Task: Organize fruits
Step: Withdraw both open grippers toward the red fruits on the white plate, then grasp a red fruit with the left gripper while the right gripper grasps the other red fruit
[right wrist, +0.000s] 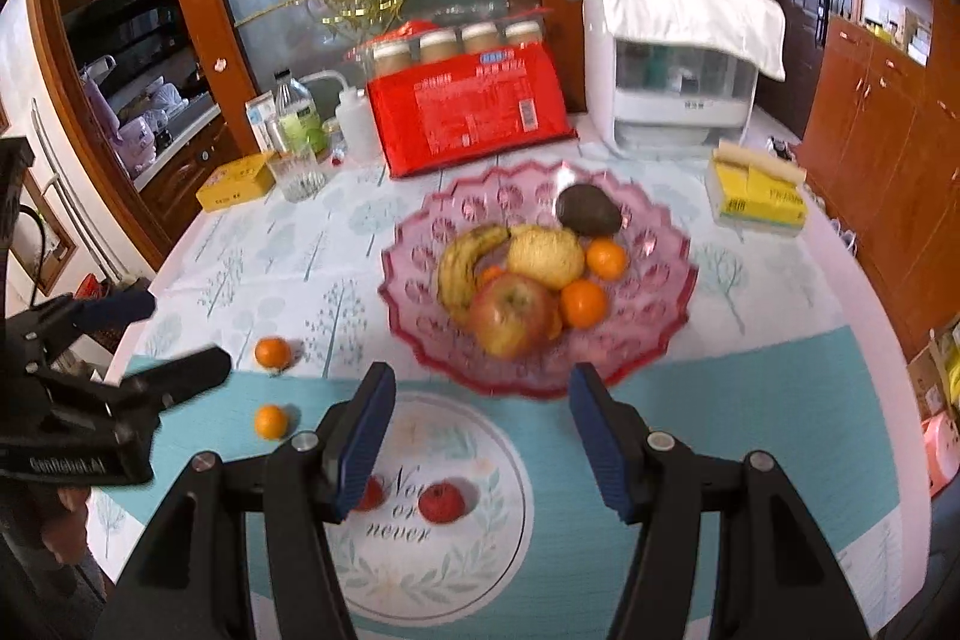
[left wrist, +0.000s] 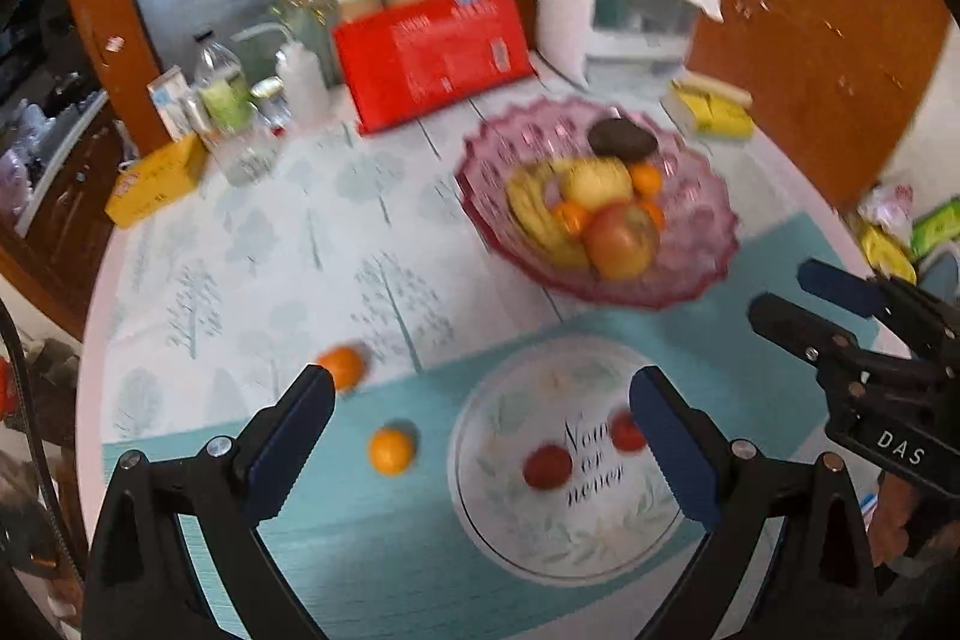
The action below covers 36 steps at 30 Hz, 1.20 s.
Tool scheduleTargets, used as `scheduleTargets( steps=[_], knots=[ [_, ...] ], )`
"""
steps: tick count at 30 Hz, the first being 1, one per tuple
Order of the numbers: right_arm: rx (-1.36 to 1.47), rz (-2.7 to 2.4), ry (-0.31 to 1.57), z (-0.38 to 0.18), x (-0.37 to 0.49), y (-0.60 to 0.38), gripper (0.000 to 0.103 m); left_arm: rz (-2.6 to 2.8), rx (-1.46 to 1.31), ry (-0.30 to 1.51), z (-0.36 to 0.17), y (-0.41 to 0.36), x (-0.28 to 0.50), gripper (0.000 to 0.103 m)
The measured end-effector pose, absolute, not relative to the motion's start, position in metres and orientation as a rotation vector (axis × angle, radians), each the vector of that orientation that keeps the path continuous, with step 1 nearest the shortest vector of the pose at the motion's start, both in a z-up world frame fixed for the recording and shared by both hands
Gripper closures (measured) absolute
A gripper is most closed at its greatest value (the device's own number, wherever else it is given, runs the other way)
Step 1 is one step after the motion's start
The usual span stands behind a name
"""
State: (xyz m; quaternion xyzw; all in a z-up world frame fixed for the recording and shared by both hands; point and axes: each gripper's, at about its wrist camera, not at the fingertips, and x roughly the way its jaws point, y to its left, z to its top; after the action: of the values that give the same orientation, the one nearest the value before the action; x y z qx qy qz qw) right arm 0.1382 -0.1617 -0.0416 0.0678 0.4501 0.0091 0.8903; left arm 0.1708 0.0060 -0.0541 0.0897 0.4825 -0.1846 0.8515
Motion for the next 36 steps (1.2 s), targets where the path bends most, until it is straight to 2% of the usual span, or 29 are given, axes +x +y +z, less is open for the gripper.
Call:
scheduleTargets(
  steps=[15,18,21,22,23,26,27,36],
  knots=[
    [0.201,0.021,1.104,-0.137,0.121,-0.151,0.043,-0.442,0.211,1.170,-0.175,-0.006,0.157,0.005],
    [0.207,0.024,1.118,-0.146,0.123,-0.151,0.043,-0.458,0.194,1.208,-0.193,-0.010,0.160,0.017],
    [0.198,0.029,1.129,-0.152,0.124,-0.149,0.044,-0.478,0.174,1.241,-0.203,-0.015,0.162,0.038],
    [0.197,0.032,1.130,-0.153,0.125,-0.149,0.044,-0.480,0.167,1.251,-0.207,-0.017,0.163,0.043],
    [0.197,0.037,1.132,-0.154,0.126,-0.148,0.044,-0.478,0.163,1.244,-0.208,-0.017,0.164,0.043],
    [0.200,0.046,1.140,-0.158,0.129,-0.147,0.044,-0.488,0.163,1.223,-0.208,-0.019,0.165,0.058],
    [0.198,0.049,1.144,-0.159,0.130,-0.146,0.044,-0.491,0.162,1.221,-0.208,-0.020,0.165,0.070],
    [0.200,0.081,1.176,-0.172,0.139,-0.138,0.045,-0.459,0.116,1.216,-0.204,-0.001,0.173,0.071]
  ],
)
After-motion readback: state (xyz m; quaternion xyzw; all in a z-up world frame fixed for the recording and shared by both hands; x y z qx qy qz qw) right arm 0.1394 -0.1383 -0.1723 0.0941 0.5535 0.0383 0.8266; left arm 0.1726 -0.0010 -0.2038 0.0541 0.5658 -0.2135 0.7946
